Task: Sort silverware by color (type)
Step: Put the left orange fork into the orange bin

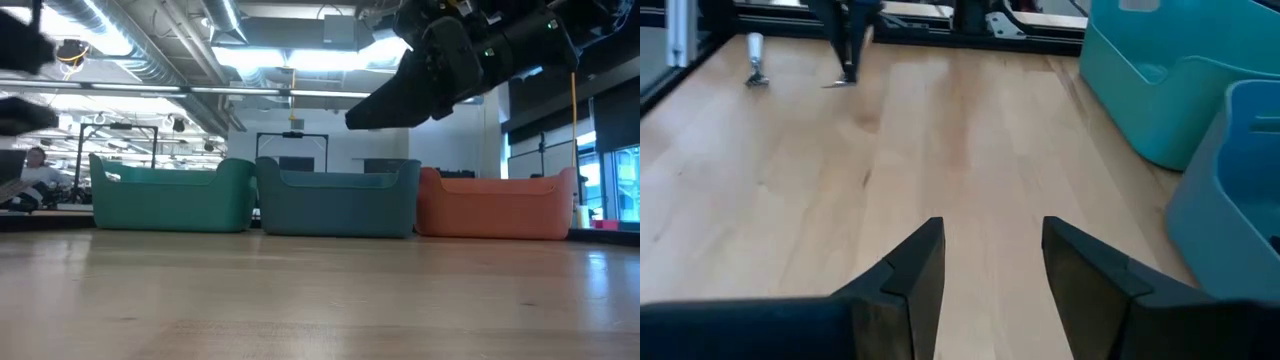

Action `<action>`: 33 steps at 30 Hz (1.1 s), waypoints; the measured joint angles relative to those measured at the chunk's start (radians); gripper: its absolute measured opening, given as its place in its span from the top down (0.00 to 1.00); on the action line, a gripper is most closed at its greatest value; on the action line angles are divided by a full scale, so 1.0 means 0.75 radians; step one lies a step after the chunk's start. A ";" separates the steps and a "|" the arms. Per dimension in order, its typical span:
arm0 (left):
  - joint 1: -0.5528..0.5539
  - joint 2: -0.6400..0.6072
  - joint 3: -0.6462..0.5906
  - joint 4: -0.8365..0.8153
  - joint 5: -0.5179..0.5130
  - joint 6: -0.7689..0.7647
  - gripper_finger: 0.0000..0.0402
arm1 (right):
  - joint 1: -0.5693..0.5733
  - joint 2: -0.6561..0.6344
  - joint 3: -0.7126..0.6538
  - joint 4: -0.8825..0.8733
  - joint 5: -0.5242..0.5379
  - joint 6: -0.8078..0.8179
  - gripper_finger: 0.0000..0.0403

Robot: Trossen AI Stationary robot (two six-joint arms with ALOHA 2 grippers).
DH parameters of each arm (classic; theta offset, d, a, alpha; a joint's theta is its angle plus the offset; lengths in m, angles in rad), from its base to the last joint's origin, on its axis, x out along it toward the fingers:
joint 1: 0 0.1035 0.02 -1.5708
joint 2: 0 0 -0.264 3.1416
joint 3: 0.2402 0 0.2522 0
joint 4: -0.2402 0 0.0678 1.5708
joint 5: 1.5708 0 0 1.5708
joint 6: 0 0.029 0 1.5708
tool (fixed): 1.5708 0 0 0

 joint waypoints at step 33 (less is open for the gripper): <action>0.506 -0.509 0.219 0.048 -0.432 0.926 0.96 | 0.000 -0.001 0.001 0.118 0.040 0.001 0.61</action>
